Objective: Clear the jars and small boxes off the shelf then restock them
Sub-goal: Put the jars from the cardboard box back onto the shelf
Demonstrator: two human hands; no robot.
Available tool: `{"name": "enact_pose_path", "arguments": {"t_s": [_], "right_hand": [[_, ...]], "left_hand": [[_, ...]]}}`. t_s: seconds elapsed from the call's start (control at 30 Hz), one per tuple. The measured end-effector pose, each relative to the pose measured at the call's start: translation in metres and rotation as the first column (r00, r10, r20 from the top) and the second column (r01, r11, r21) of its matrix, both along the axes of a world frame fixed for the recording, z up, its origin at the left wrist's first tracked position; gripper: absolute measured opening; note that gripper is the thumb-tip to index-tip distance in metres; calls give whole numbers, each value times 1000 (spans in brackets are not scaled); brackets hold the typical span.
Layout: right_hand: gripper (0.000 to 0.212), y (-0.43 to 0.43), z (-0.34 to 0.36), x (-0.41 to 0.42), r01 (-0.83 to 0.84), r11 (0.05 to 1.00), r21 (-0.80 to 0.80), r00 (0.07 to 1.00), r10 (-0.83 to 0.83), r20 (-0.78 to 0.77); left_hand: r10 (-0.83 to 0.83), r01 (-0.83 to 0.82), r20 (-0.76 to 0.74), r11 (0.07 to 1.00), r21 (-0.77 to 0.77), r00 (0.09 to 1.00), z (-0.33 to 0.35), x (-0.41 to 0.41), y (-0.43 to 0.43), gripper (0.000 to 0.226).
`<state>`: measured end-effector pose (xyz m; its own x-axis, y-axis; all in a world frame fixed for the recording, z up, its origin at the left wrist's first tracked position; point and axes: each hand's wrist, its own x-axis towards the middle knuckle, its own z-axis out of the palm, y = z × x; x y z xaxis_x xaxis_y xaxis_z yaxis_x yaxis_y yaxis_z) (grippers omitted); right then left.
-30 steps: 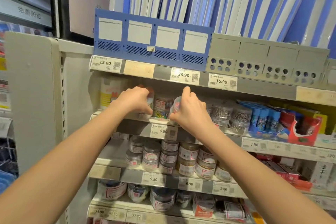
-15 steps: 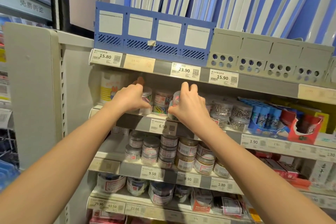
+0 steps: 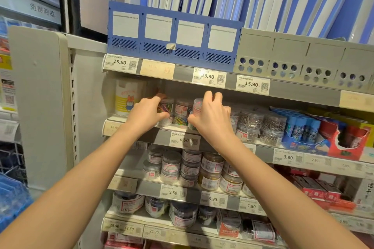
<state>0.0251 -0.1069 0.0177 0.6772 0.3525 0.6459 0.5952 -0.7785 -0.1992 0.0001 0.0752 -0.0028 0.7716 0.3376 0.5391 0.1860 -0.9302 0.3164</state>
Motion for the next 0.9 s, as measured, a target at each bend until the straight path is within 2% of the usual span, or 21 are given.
{"name": "enact_pose_path", "arguments": {"t_s": [0.33, 0.67, 0.8, 0.9], "right_hand": [[29, 3, -10, 9, -1, 998, 66, 1000, 0, 14], [30, 4, -7, 19, 16, 999, -41, 998, -14, 69], [36, -6, -11, 24, 21, 995, -99, 999, -17, 47], [41, -6, -19, 27, 19, 988, -156, 996, -5, 88]], "left_hand": [[-14, 13, -37, 999, -30, 999, 0, 4, 0, 53], [8, -11, -85, 999, -31, 996, 7, 1, -4, 45], [2, -3, -88, 1000, -11, 996, 8, 0, -5, 52], [2, -2, -82, 1000, 2, 997, 8, 2, -5, 54]]}}
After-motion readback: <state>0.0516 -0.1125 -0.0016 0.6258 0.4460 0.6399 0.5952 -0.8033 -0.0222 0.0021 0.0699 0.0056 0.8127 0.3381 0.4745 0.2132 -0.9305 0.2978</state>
